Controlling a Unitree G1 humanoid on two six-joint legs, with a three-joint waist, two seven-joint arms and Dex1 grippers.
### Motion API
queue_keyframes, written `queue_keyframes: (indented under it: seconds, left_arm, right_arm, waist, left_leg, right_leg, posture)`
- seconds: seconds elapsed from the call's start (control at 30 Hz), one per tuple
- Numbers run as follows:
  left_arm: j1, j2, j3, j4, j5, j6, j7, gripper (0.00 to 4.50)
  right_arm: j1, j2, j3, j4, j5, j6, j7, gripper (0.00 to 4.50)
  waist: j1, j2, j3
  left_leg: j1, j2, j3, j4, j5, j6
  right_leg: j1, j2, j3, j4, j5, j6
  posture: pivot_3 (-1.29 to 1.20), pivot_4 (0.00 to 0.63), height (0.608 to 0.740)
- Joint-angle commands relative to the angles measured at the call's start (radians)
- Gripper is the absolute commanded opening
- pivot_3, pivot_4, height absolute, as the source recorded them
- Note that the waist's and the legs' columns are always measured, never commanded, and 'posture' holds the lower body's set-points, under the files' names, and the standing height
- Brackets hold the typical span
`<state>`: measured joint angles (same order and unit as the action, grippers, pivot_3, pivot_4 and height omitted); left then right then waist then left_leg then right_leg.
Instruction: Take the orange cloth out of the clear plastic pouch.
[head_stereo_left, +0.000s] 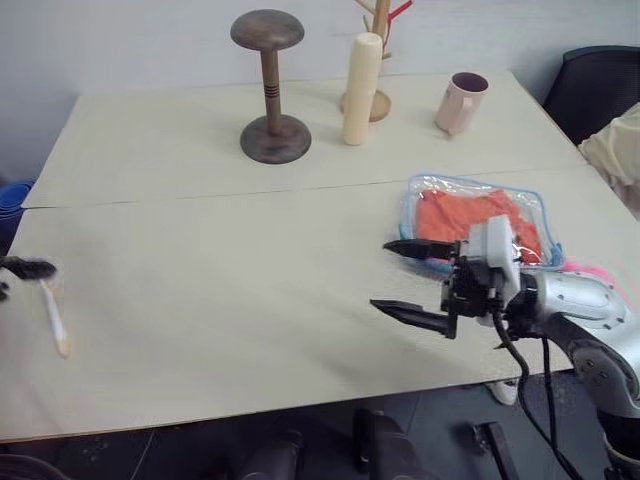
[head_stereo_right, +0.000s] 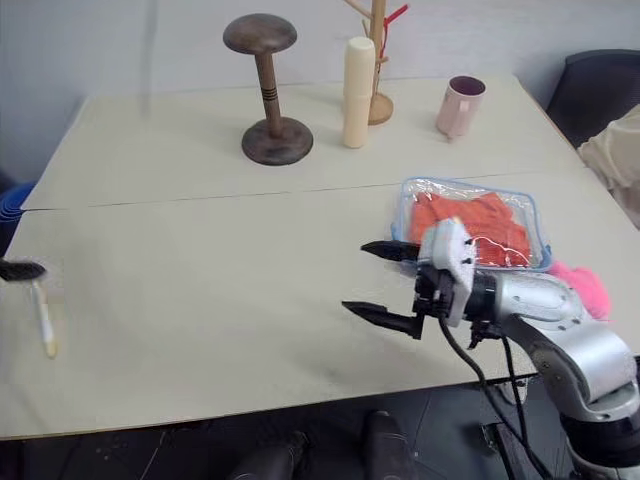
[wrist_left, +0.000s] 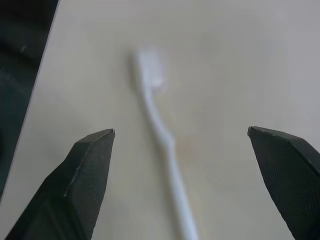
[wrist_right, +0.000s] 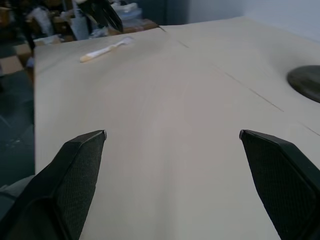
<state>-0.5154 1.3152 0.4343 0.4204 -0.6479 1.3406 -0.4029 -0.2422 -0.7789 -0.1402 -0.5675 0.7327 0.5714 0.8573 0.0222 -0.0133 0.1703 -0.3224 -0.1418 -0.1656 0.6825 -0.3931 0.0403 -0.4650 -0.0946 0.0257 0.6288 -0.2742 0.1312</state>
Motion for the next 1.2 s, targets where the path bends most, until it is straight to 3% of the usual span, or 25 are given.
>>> queue_keyframes:
  seconds: [0.03, 0.13, 0.23, 0.4, 0.57, 0.73, 0.87, 1.2]
  left_arm:
    - [0.032, 0.068, 0.098, -0.183, -0.131, -0.023, -0.299, 4.47]
    - [0.049, 0.07, 0.116, -0.384, -0.194, -0.165, -0.531, 4.47]
    - [0.035, 0.036, 0.043, -0.572, -0.262, -0.259, -0.686, 4.47]
    - [-0.045, -0.058, -0.216, -0.787, -0.237, -0.419, -0.82, 4.47]
    - [-0.133, -0.166, -0.421, -0.809, -0.149, -0.521, -0.897, 4.47]
    - [-0.198, -0.272, -0.509, -0.798, -0.102, -0.539, -0.884, 4.47]
    - [-0.219, -0.317, -0.509, -0.803, -0.117, -0.51, -0.865, 4.5]
    - [-0.205, -0.335, -0.476, -0.815, -0.124, -0.483, -0.818, 4.5]
  right_arm:
    - [0.053, -0.021, -0.103, 0.0, -0.014, 0.007, -0.052, 4.5]
    - [0.15, -0.035, -0.154, 0.003, -0.104, -0.018, -0.1, 4.5]
    - [0.226, -0.063, -0.175, 0.04, -0.243, -0.06, -0.151, 4.5]
    - [0.317, -0.151, -0.126, 0.186, -0.546, -0.278, -0.181, 4.5]
    - [0.254, -0.141, -0.081, 0.335, -0.658, -0.396, -0.203, 4.5]
    - [0.155, -0.138, 0.012, 0.502, -0.767, -0.518, -0.208, 4.5]
    - [0.077, -0.136, 0.069, 0.626, -0.803, -0.587, -0.184, 3.52]
    - [0.007, -0.155, 0.104, 0.7, -0.821, -0.699, -0.138, 0.05]
  waist:
    - [0.0, 0.003, 0.001]
    - [0.005, 0.004, 0.002]
    - [0.006, 0.005, 0.002]
    - [0.001, 0.007, 0.003]
    - [-0.012, 0.007, 0.003]
    - [-0.015, 0.007, 0.003]
    - [-0.017, 0.007, 0.003]
    - [-0.021, 0.007, 0.003]
  left_leg:
    - [0.001, 0.0, 0.001, 0.0, -0.001, 0.001]
    - [0.0, 0.0, 0.0, 0.0, -0.001, 0.002]
    - [-0.002, 0.0, 0.0, 0.0, -0.001, 0.002]
    - [0.001, 0.0, 0.008, 0.0, -0.001, 0.002]
    - [0.004, 0.005, 0.014, 0.0, -0.002, 0.001]
    - [0.004, 0.005, 0.013, 0.001, -0.002, 0.001]
    - [0.003, 0.005, 0.013, 0.001, -0.002, 0.001]
    - [0.003, 0.005, 0.011, 0.002, -0.002, 0.001]
  right_leg:
    - [0.001, 0.0, 0.0, 0.0, 0.0, 0.0]
    - [0.001, -0.001, -0.002, -0.001, 0.0, 0.0]
    - [0.001, -0.002, -0.003, -0.003, 0.0, 0.0]
    - [0.001, -0.004, -0.003, -0.004, 0.0, 0.0]
    - [0.001, -0.003, -0.003, -0.003, 0.001, -0.001]
    - [0.0, -0.003, -0.006, -0.003, 0.001, -0.001]
    - [0.0, -0.003, -0.009, -0.004, 0.001, -0.001]
    - [0.0, -0.003, -0.011, -0.003, 0.001, -0.001]
  posture:
    - [0.0, 0.15, 0.74]
    - [0.0, 0.15, 0.74]
    - [0.0, 0.15, 0.74]
    - [0.0, 0.15, 0.74]
    - [0.0, 0.15, 0.74]
    - [0.0, 0.15, 0.74]
    - [0.0, 0.15, 0.74]
    - [0.0, 0.15, 0.74]
